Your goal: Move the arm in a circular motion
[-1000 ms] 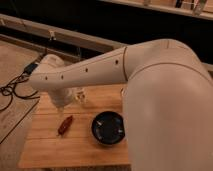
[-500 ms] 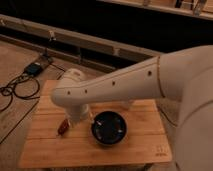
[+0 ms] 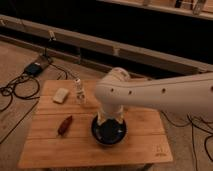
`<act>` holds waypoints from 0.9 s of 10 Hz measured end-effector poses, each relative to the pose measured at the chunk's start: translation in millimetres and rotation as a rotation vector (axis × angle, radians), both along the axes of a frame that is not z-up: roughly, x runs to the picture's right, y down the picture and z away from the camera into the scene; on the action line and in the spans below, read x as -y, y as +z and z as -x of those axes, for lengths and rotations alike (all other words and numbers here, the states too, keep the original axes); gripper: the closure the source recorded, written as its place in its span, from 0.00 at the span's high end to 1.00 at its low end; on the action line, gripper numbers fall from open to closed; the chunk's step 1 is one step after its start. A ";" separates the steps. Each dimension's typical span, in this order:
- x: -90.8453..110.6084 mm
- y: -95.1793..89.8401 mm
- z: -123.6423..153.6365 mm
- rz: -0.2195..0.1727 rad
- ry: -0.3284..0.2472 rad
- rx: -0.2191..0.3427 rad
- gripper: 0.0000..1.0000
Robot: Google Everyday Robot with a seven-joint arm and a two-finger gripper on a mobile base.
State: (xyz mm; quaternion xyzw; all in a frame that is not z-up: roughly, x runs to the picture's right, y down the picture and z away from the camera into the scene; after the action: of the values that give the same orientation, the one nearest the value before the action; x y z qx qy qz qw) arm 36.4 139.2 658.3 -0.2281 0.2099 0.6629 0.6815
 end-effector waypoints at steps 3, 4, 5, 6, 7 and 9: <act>56.4 23.2 -33.1 -0.047 0.023 -0.076 0.65; 71.9 30.6 -31.2 -0.061 0.018 -0.087 0.65; 89.2 39.2 -23.4 -0.079 0.012 -0.093 0.65; 111.7 50.9 -1.9 -0.101 -0.011 -0.089 0.65; 125.5 58.7 19.8 -0.116 -0.043 -0.079 0.65; 138.4 67.1 78.8 -0.140 -0.120 -0.021 0.65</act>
State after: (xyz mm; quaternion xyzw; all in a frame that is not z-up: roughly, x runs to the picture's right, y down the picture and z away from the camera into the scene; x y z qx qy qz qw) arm -42.3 0.8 725.4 -0.1599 0.1836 0.6362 0.7321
